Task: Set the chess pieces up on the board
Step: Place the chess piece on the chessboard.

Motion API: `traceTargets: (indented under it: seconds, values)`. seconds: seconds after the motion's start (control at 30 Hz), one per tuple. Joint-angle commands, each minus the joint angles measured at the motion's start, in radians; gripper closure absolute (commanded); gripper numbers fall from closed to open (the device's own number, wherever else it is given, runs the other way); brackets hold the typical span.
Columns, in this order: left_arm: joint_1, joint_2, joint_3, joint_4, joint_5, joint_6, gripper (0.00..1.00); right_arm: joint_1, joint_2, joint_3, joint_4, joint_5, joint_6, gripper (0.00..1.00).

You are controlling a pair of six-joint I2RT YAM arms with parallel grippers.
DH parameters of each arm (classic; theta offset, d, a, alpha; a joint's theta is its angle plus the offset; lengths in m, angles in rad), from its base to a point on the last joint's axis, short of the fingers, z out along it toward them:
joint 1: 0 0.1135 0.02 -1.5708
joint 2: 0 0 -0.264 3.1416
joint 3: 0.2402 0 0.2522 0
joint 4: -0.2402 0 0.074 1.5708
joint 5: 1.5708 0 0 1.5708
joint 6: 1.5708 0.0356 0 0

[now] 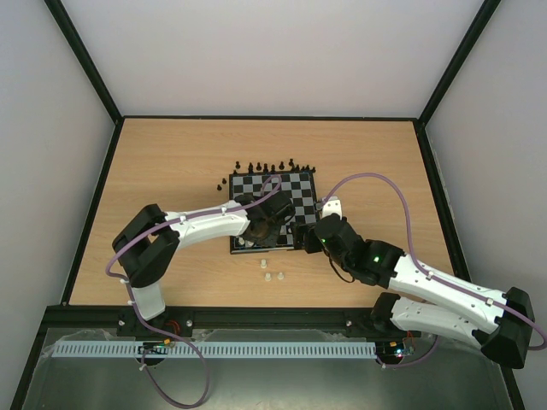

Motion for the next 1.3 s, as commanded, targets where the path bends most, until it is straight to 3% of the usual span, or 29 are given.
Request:
traceTargets:
  seconds: [0.0, 1.27]
  values:
    - [0.007, -0.01, -0.023, -0.023, 0.005, 0.001, 0.94, -0.003, 0.005, -0.004, -0.011, 0.011, 0.005, 0.01]
    - [0.01, -0.034, -0.061, -0.029, -0.003, -0.005, 0.92, -0.002, 0.014, -0.004, -0.007, 0.006, 0.005, 0.01]
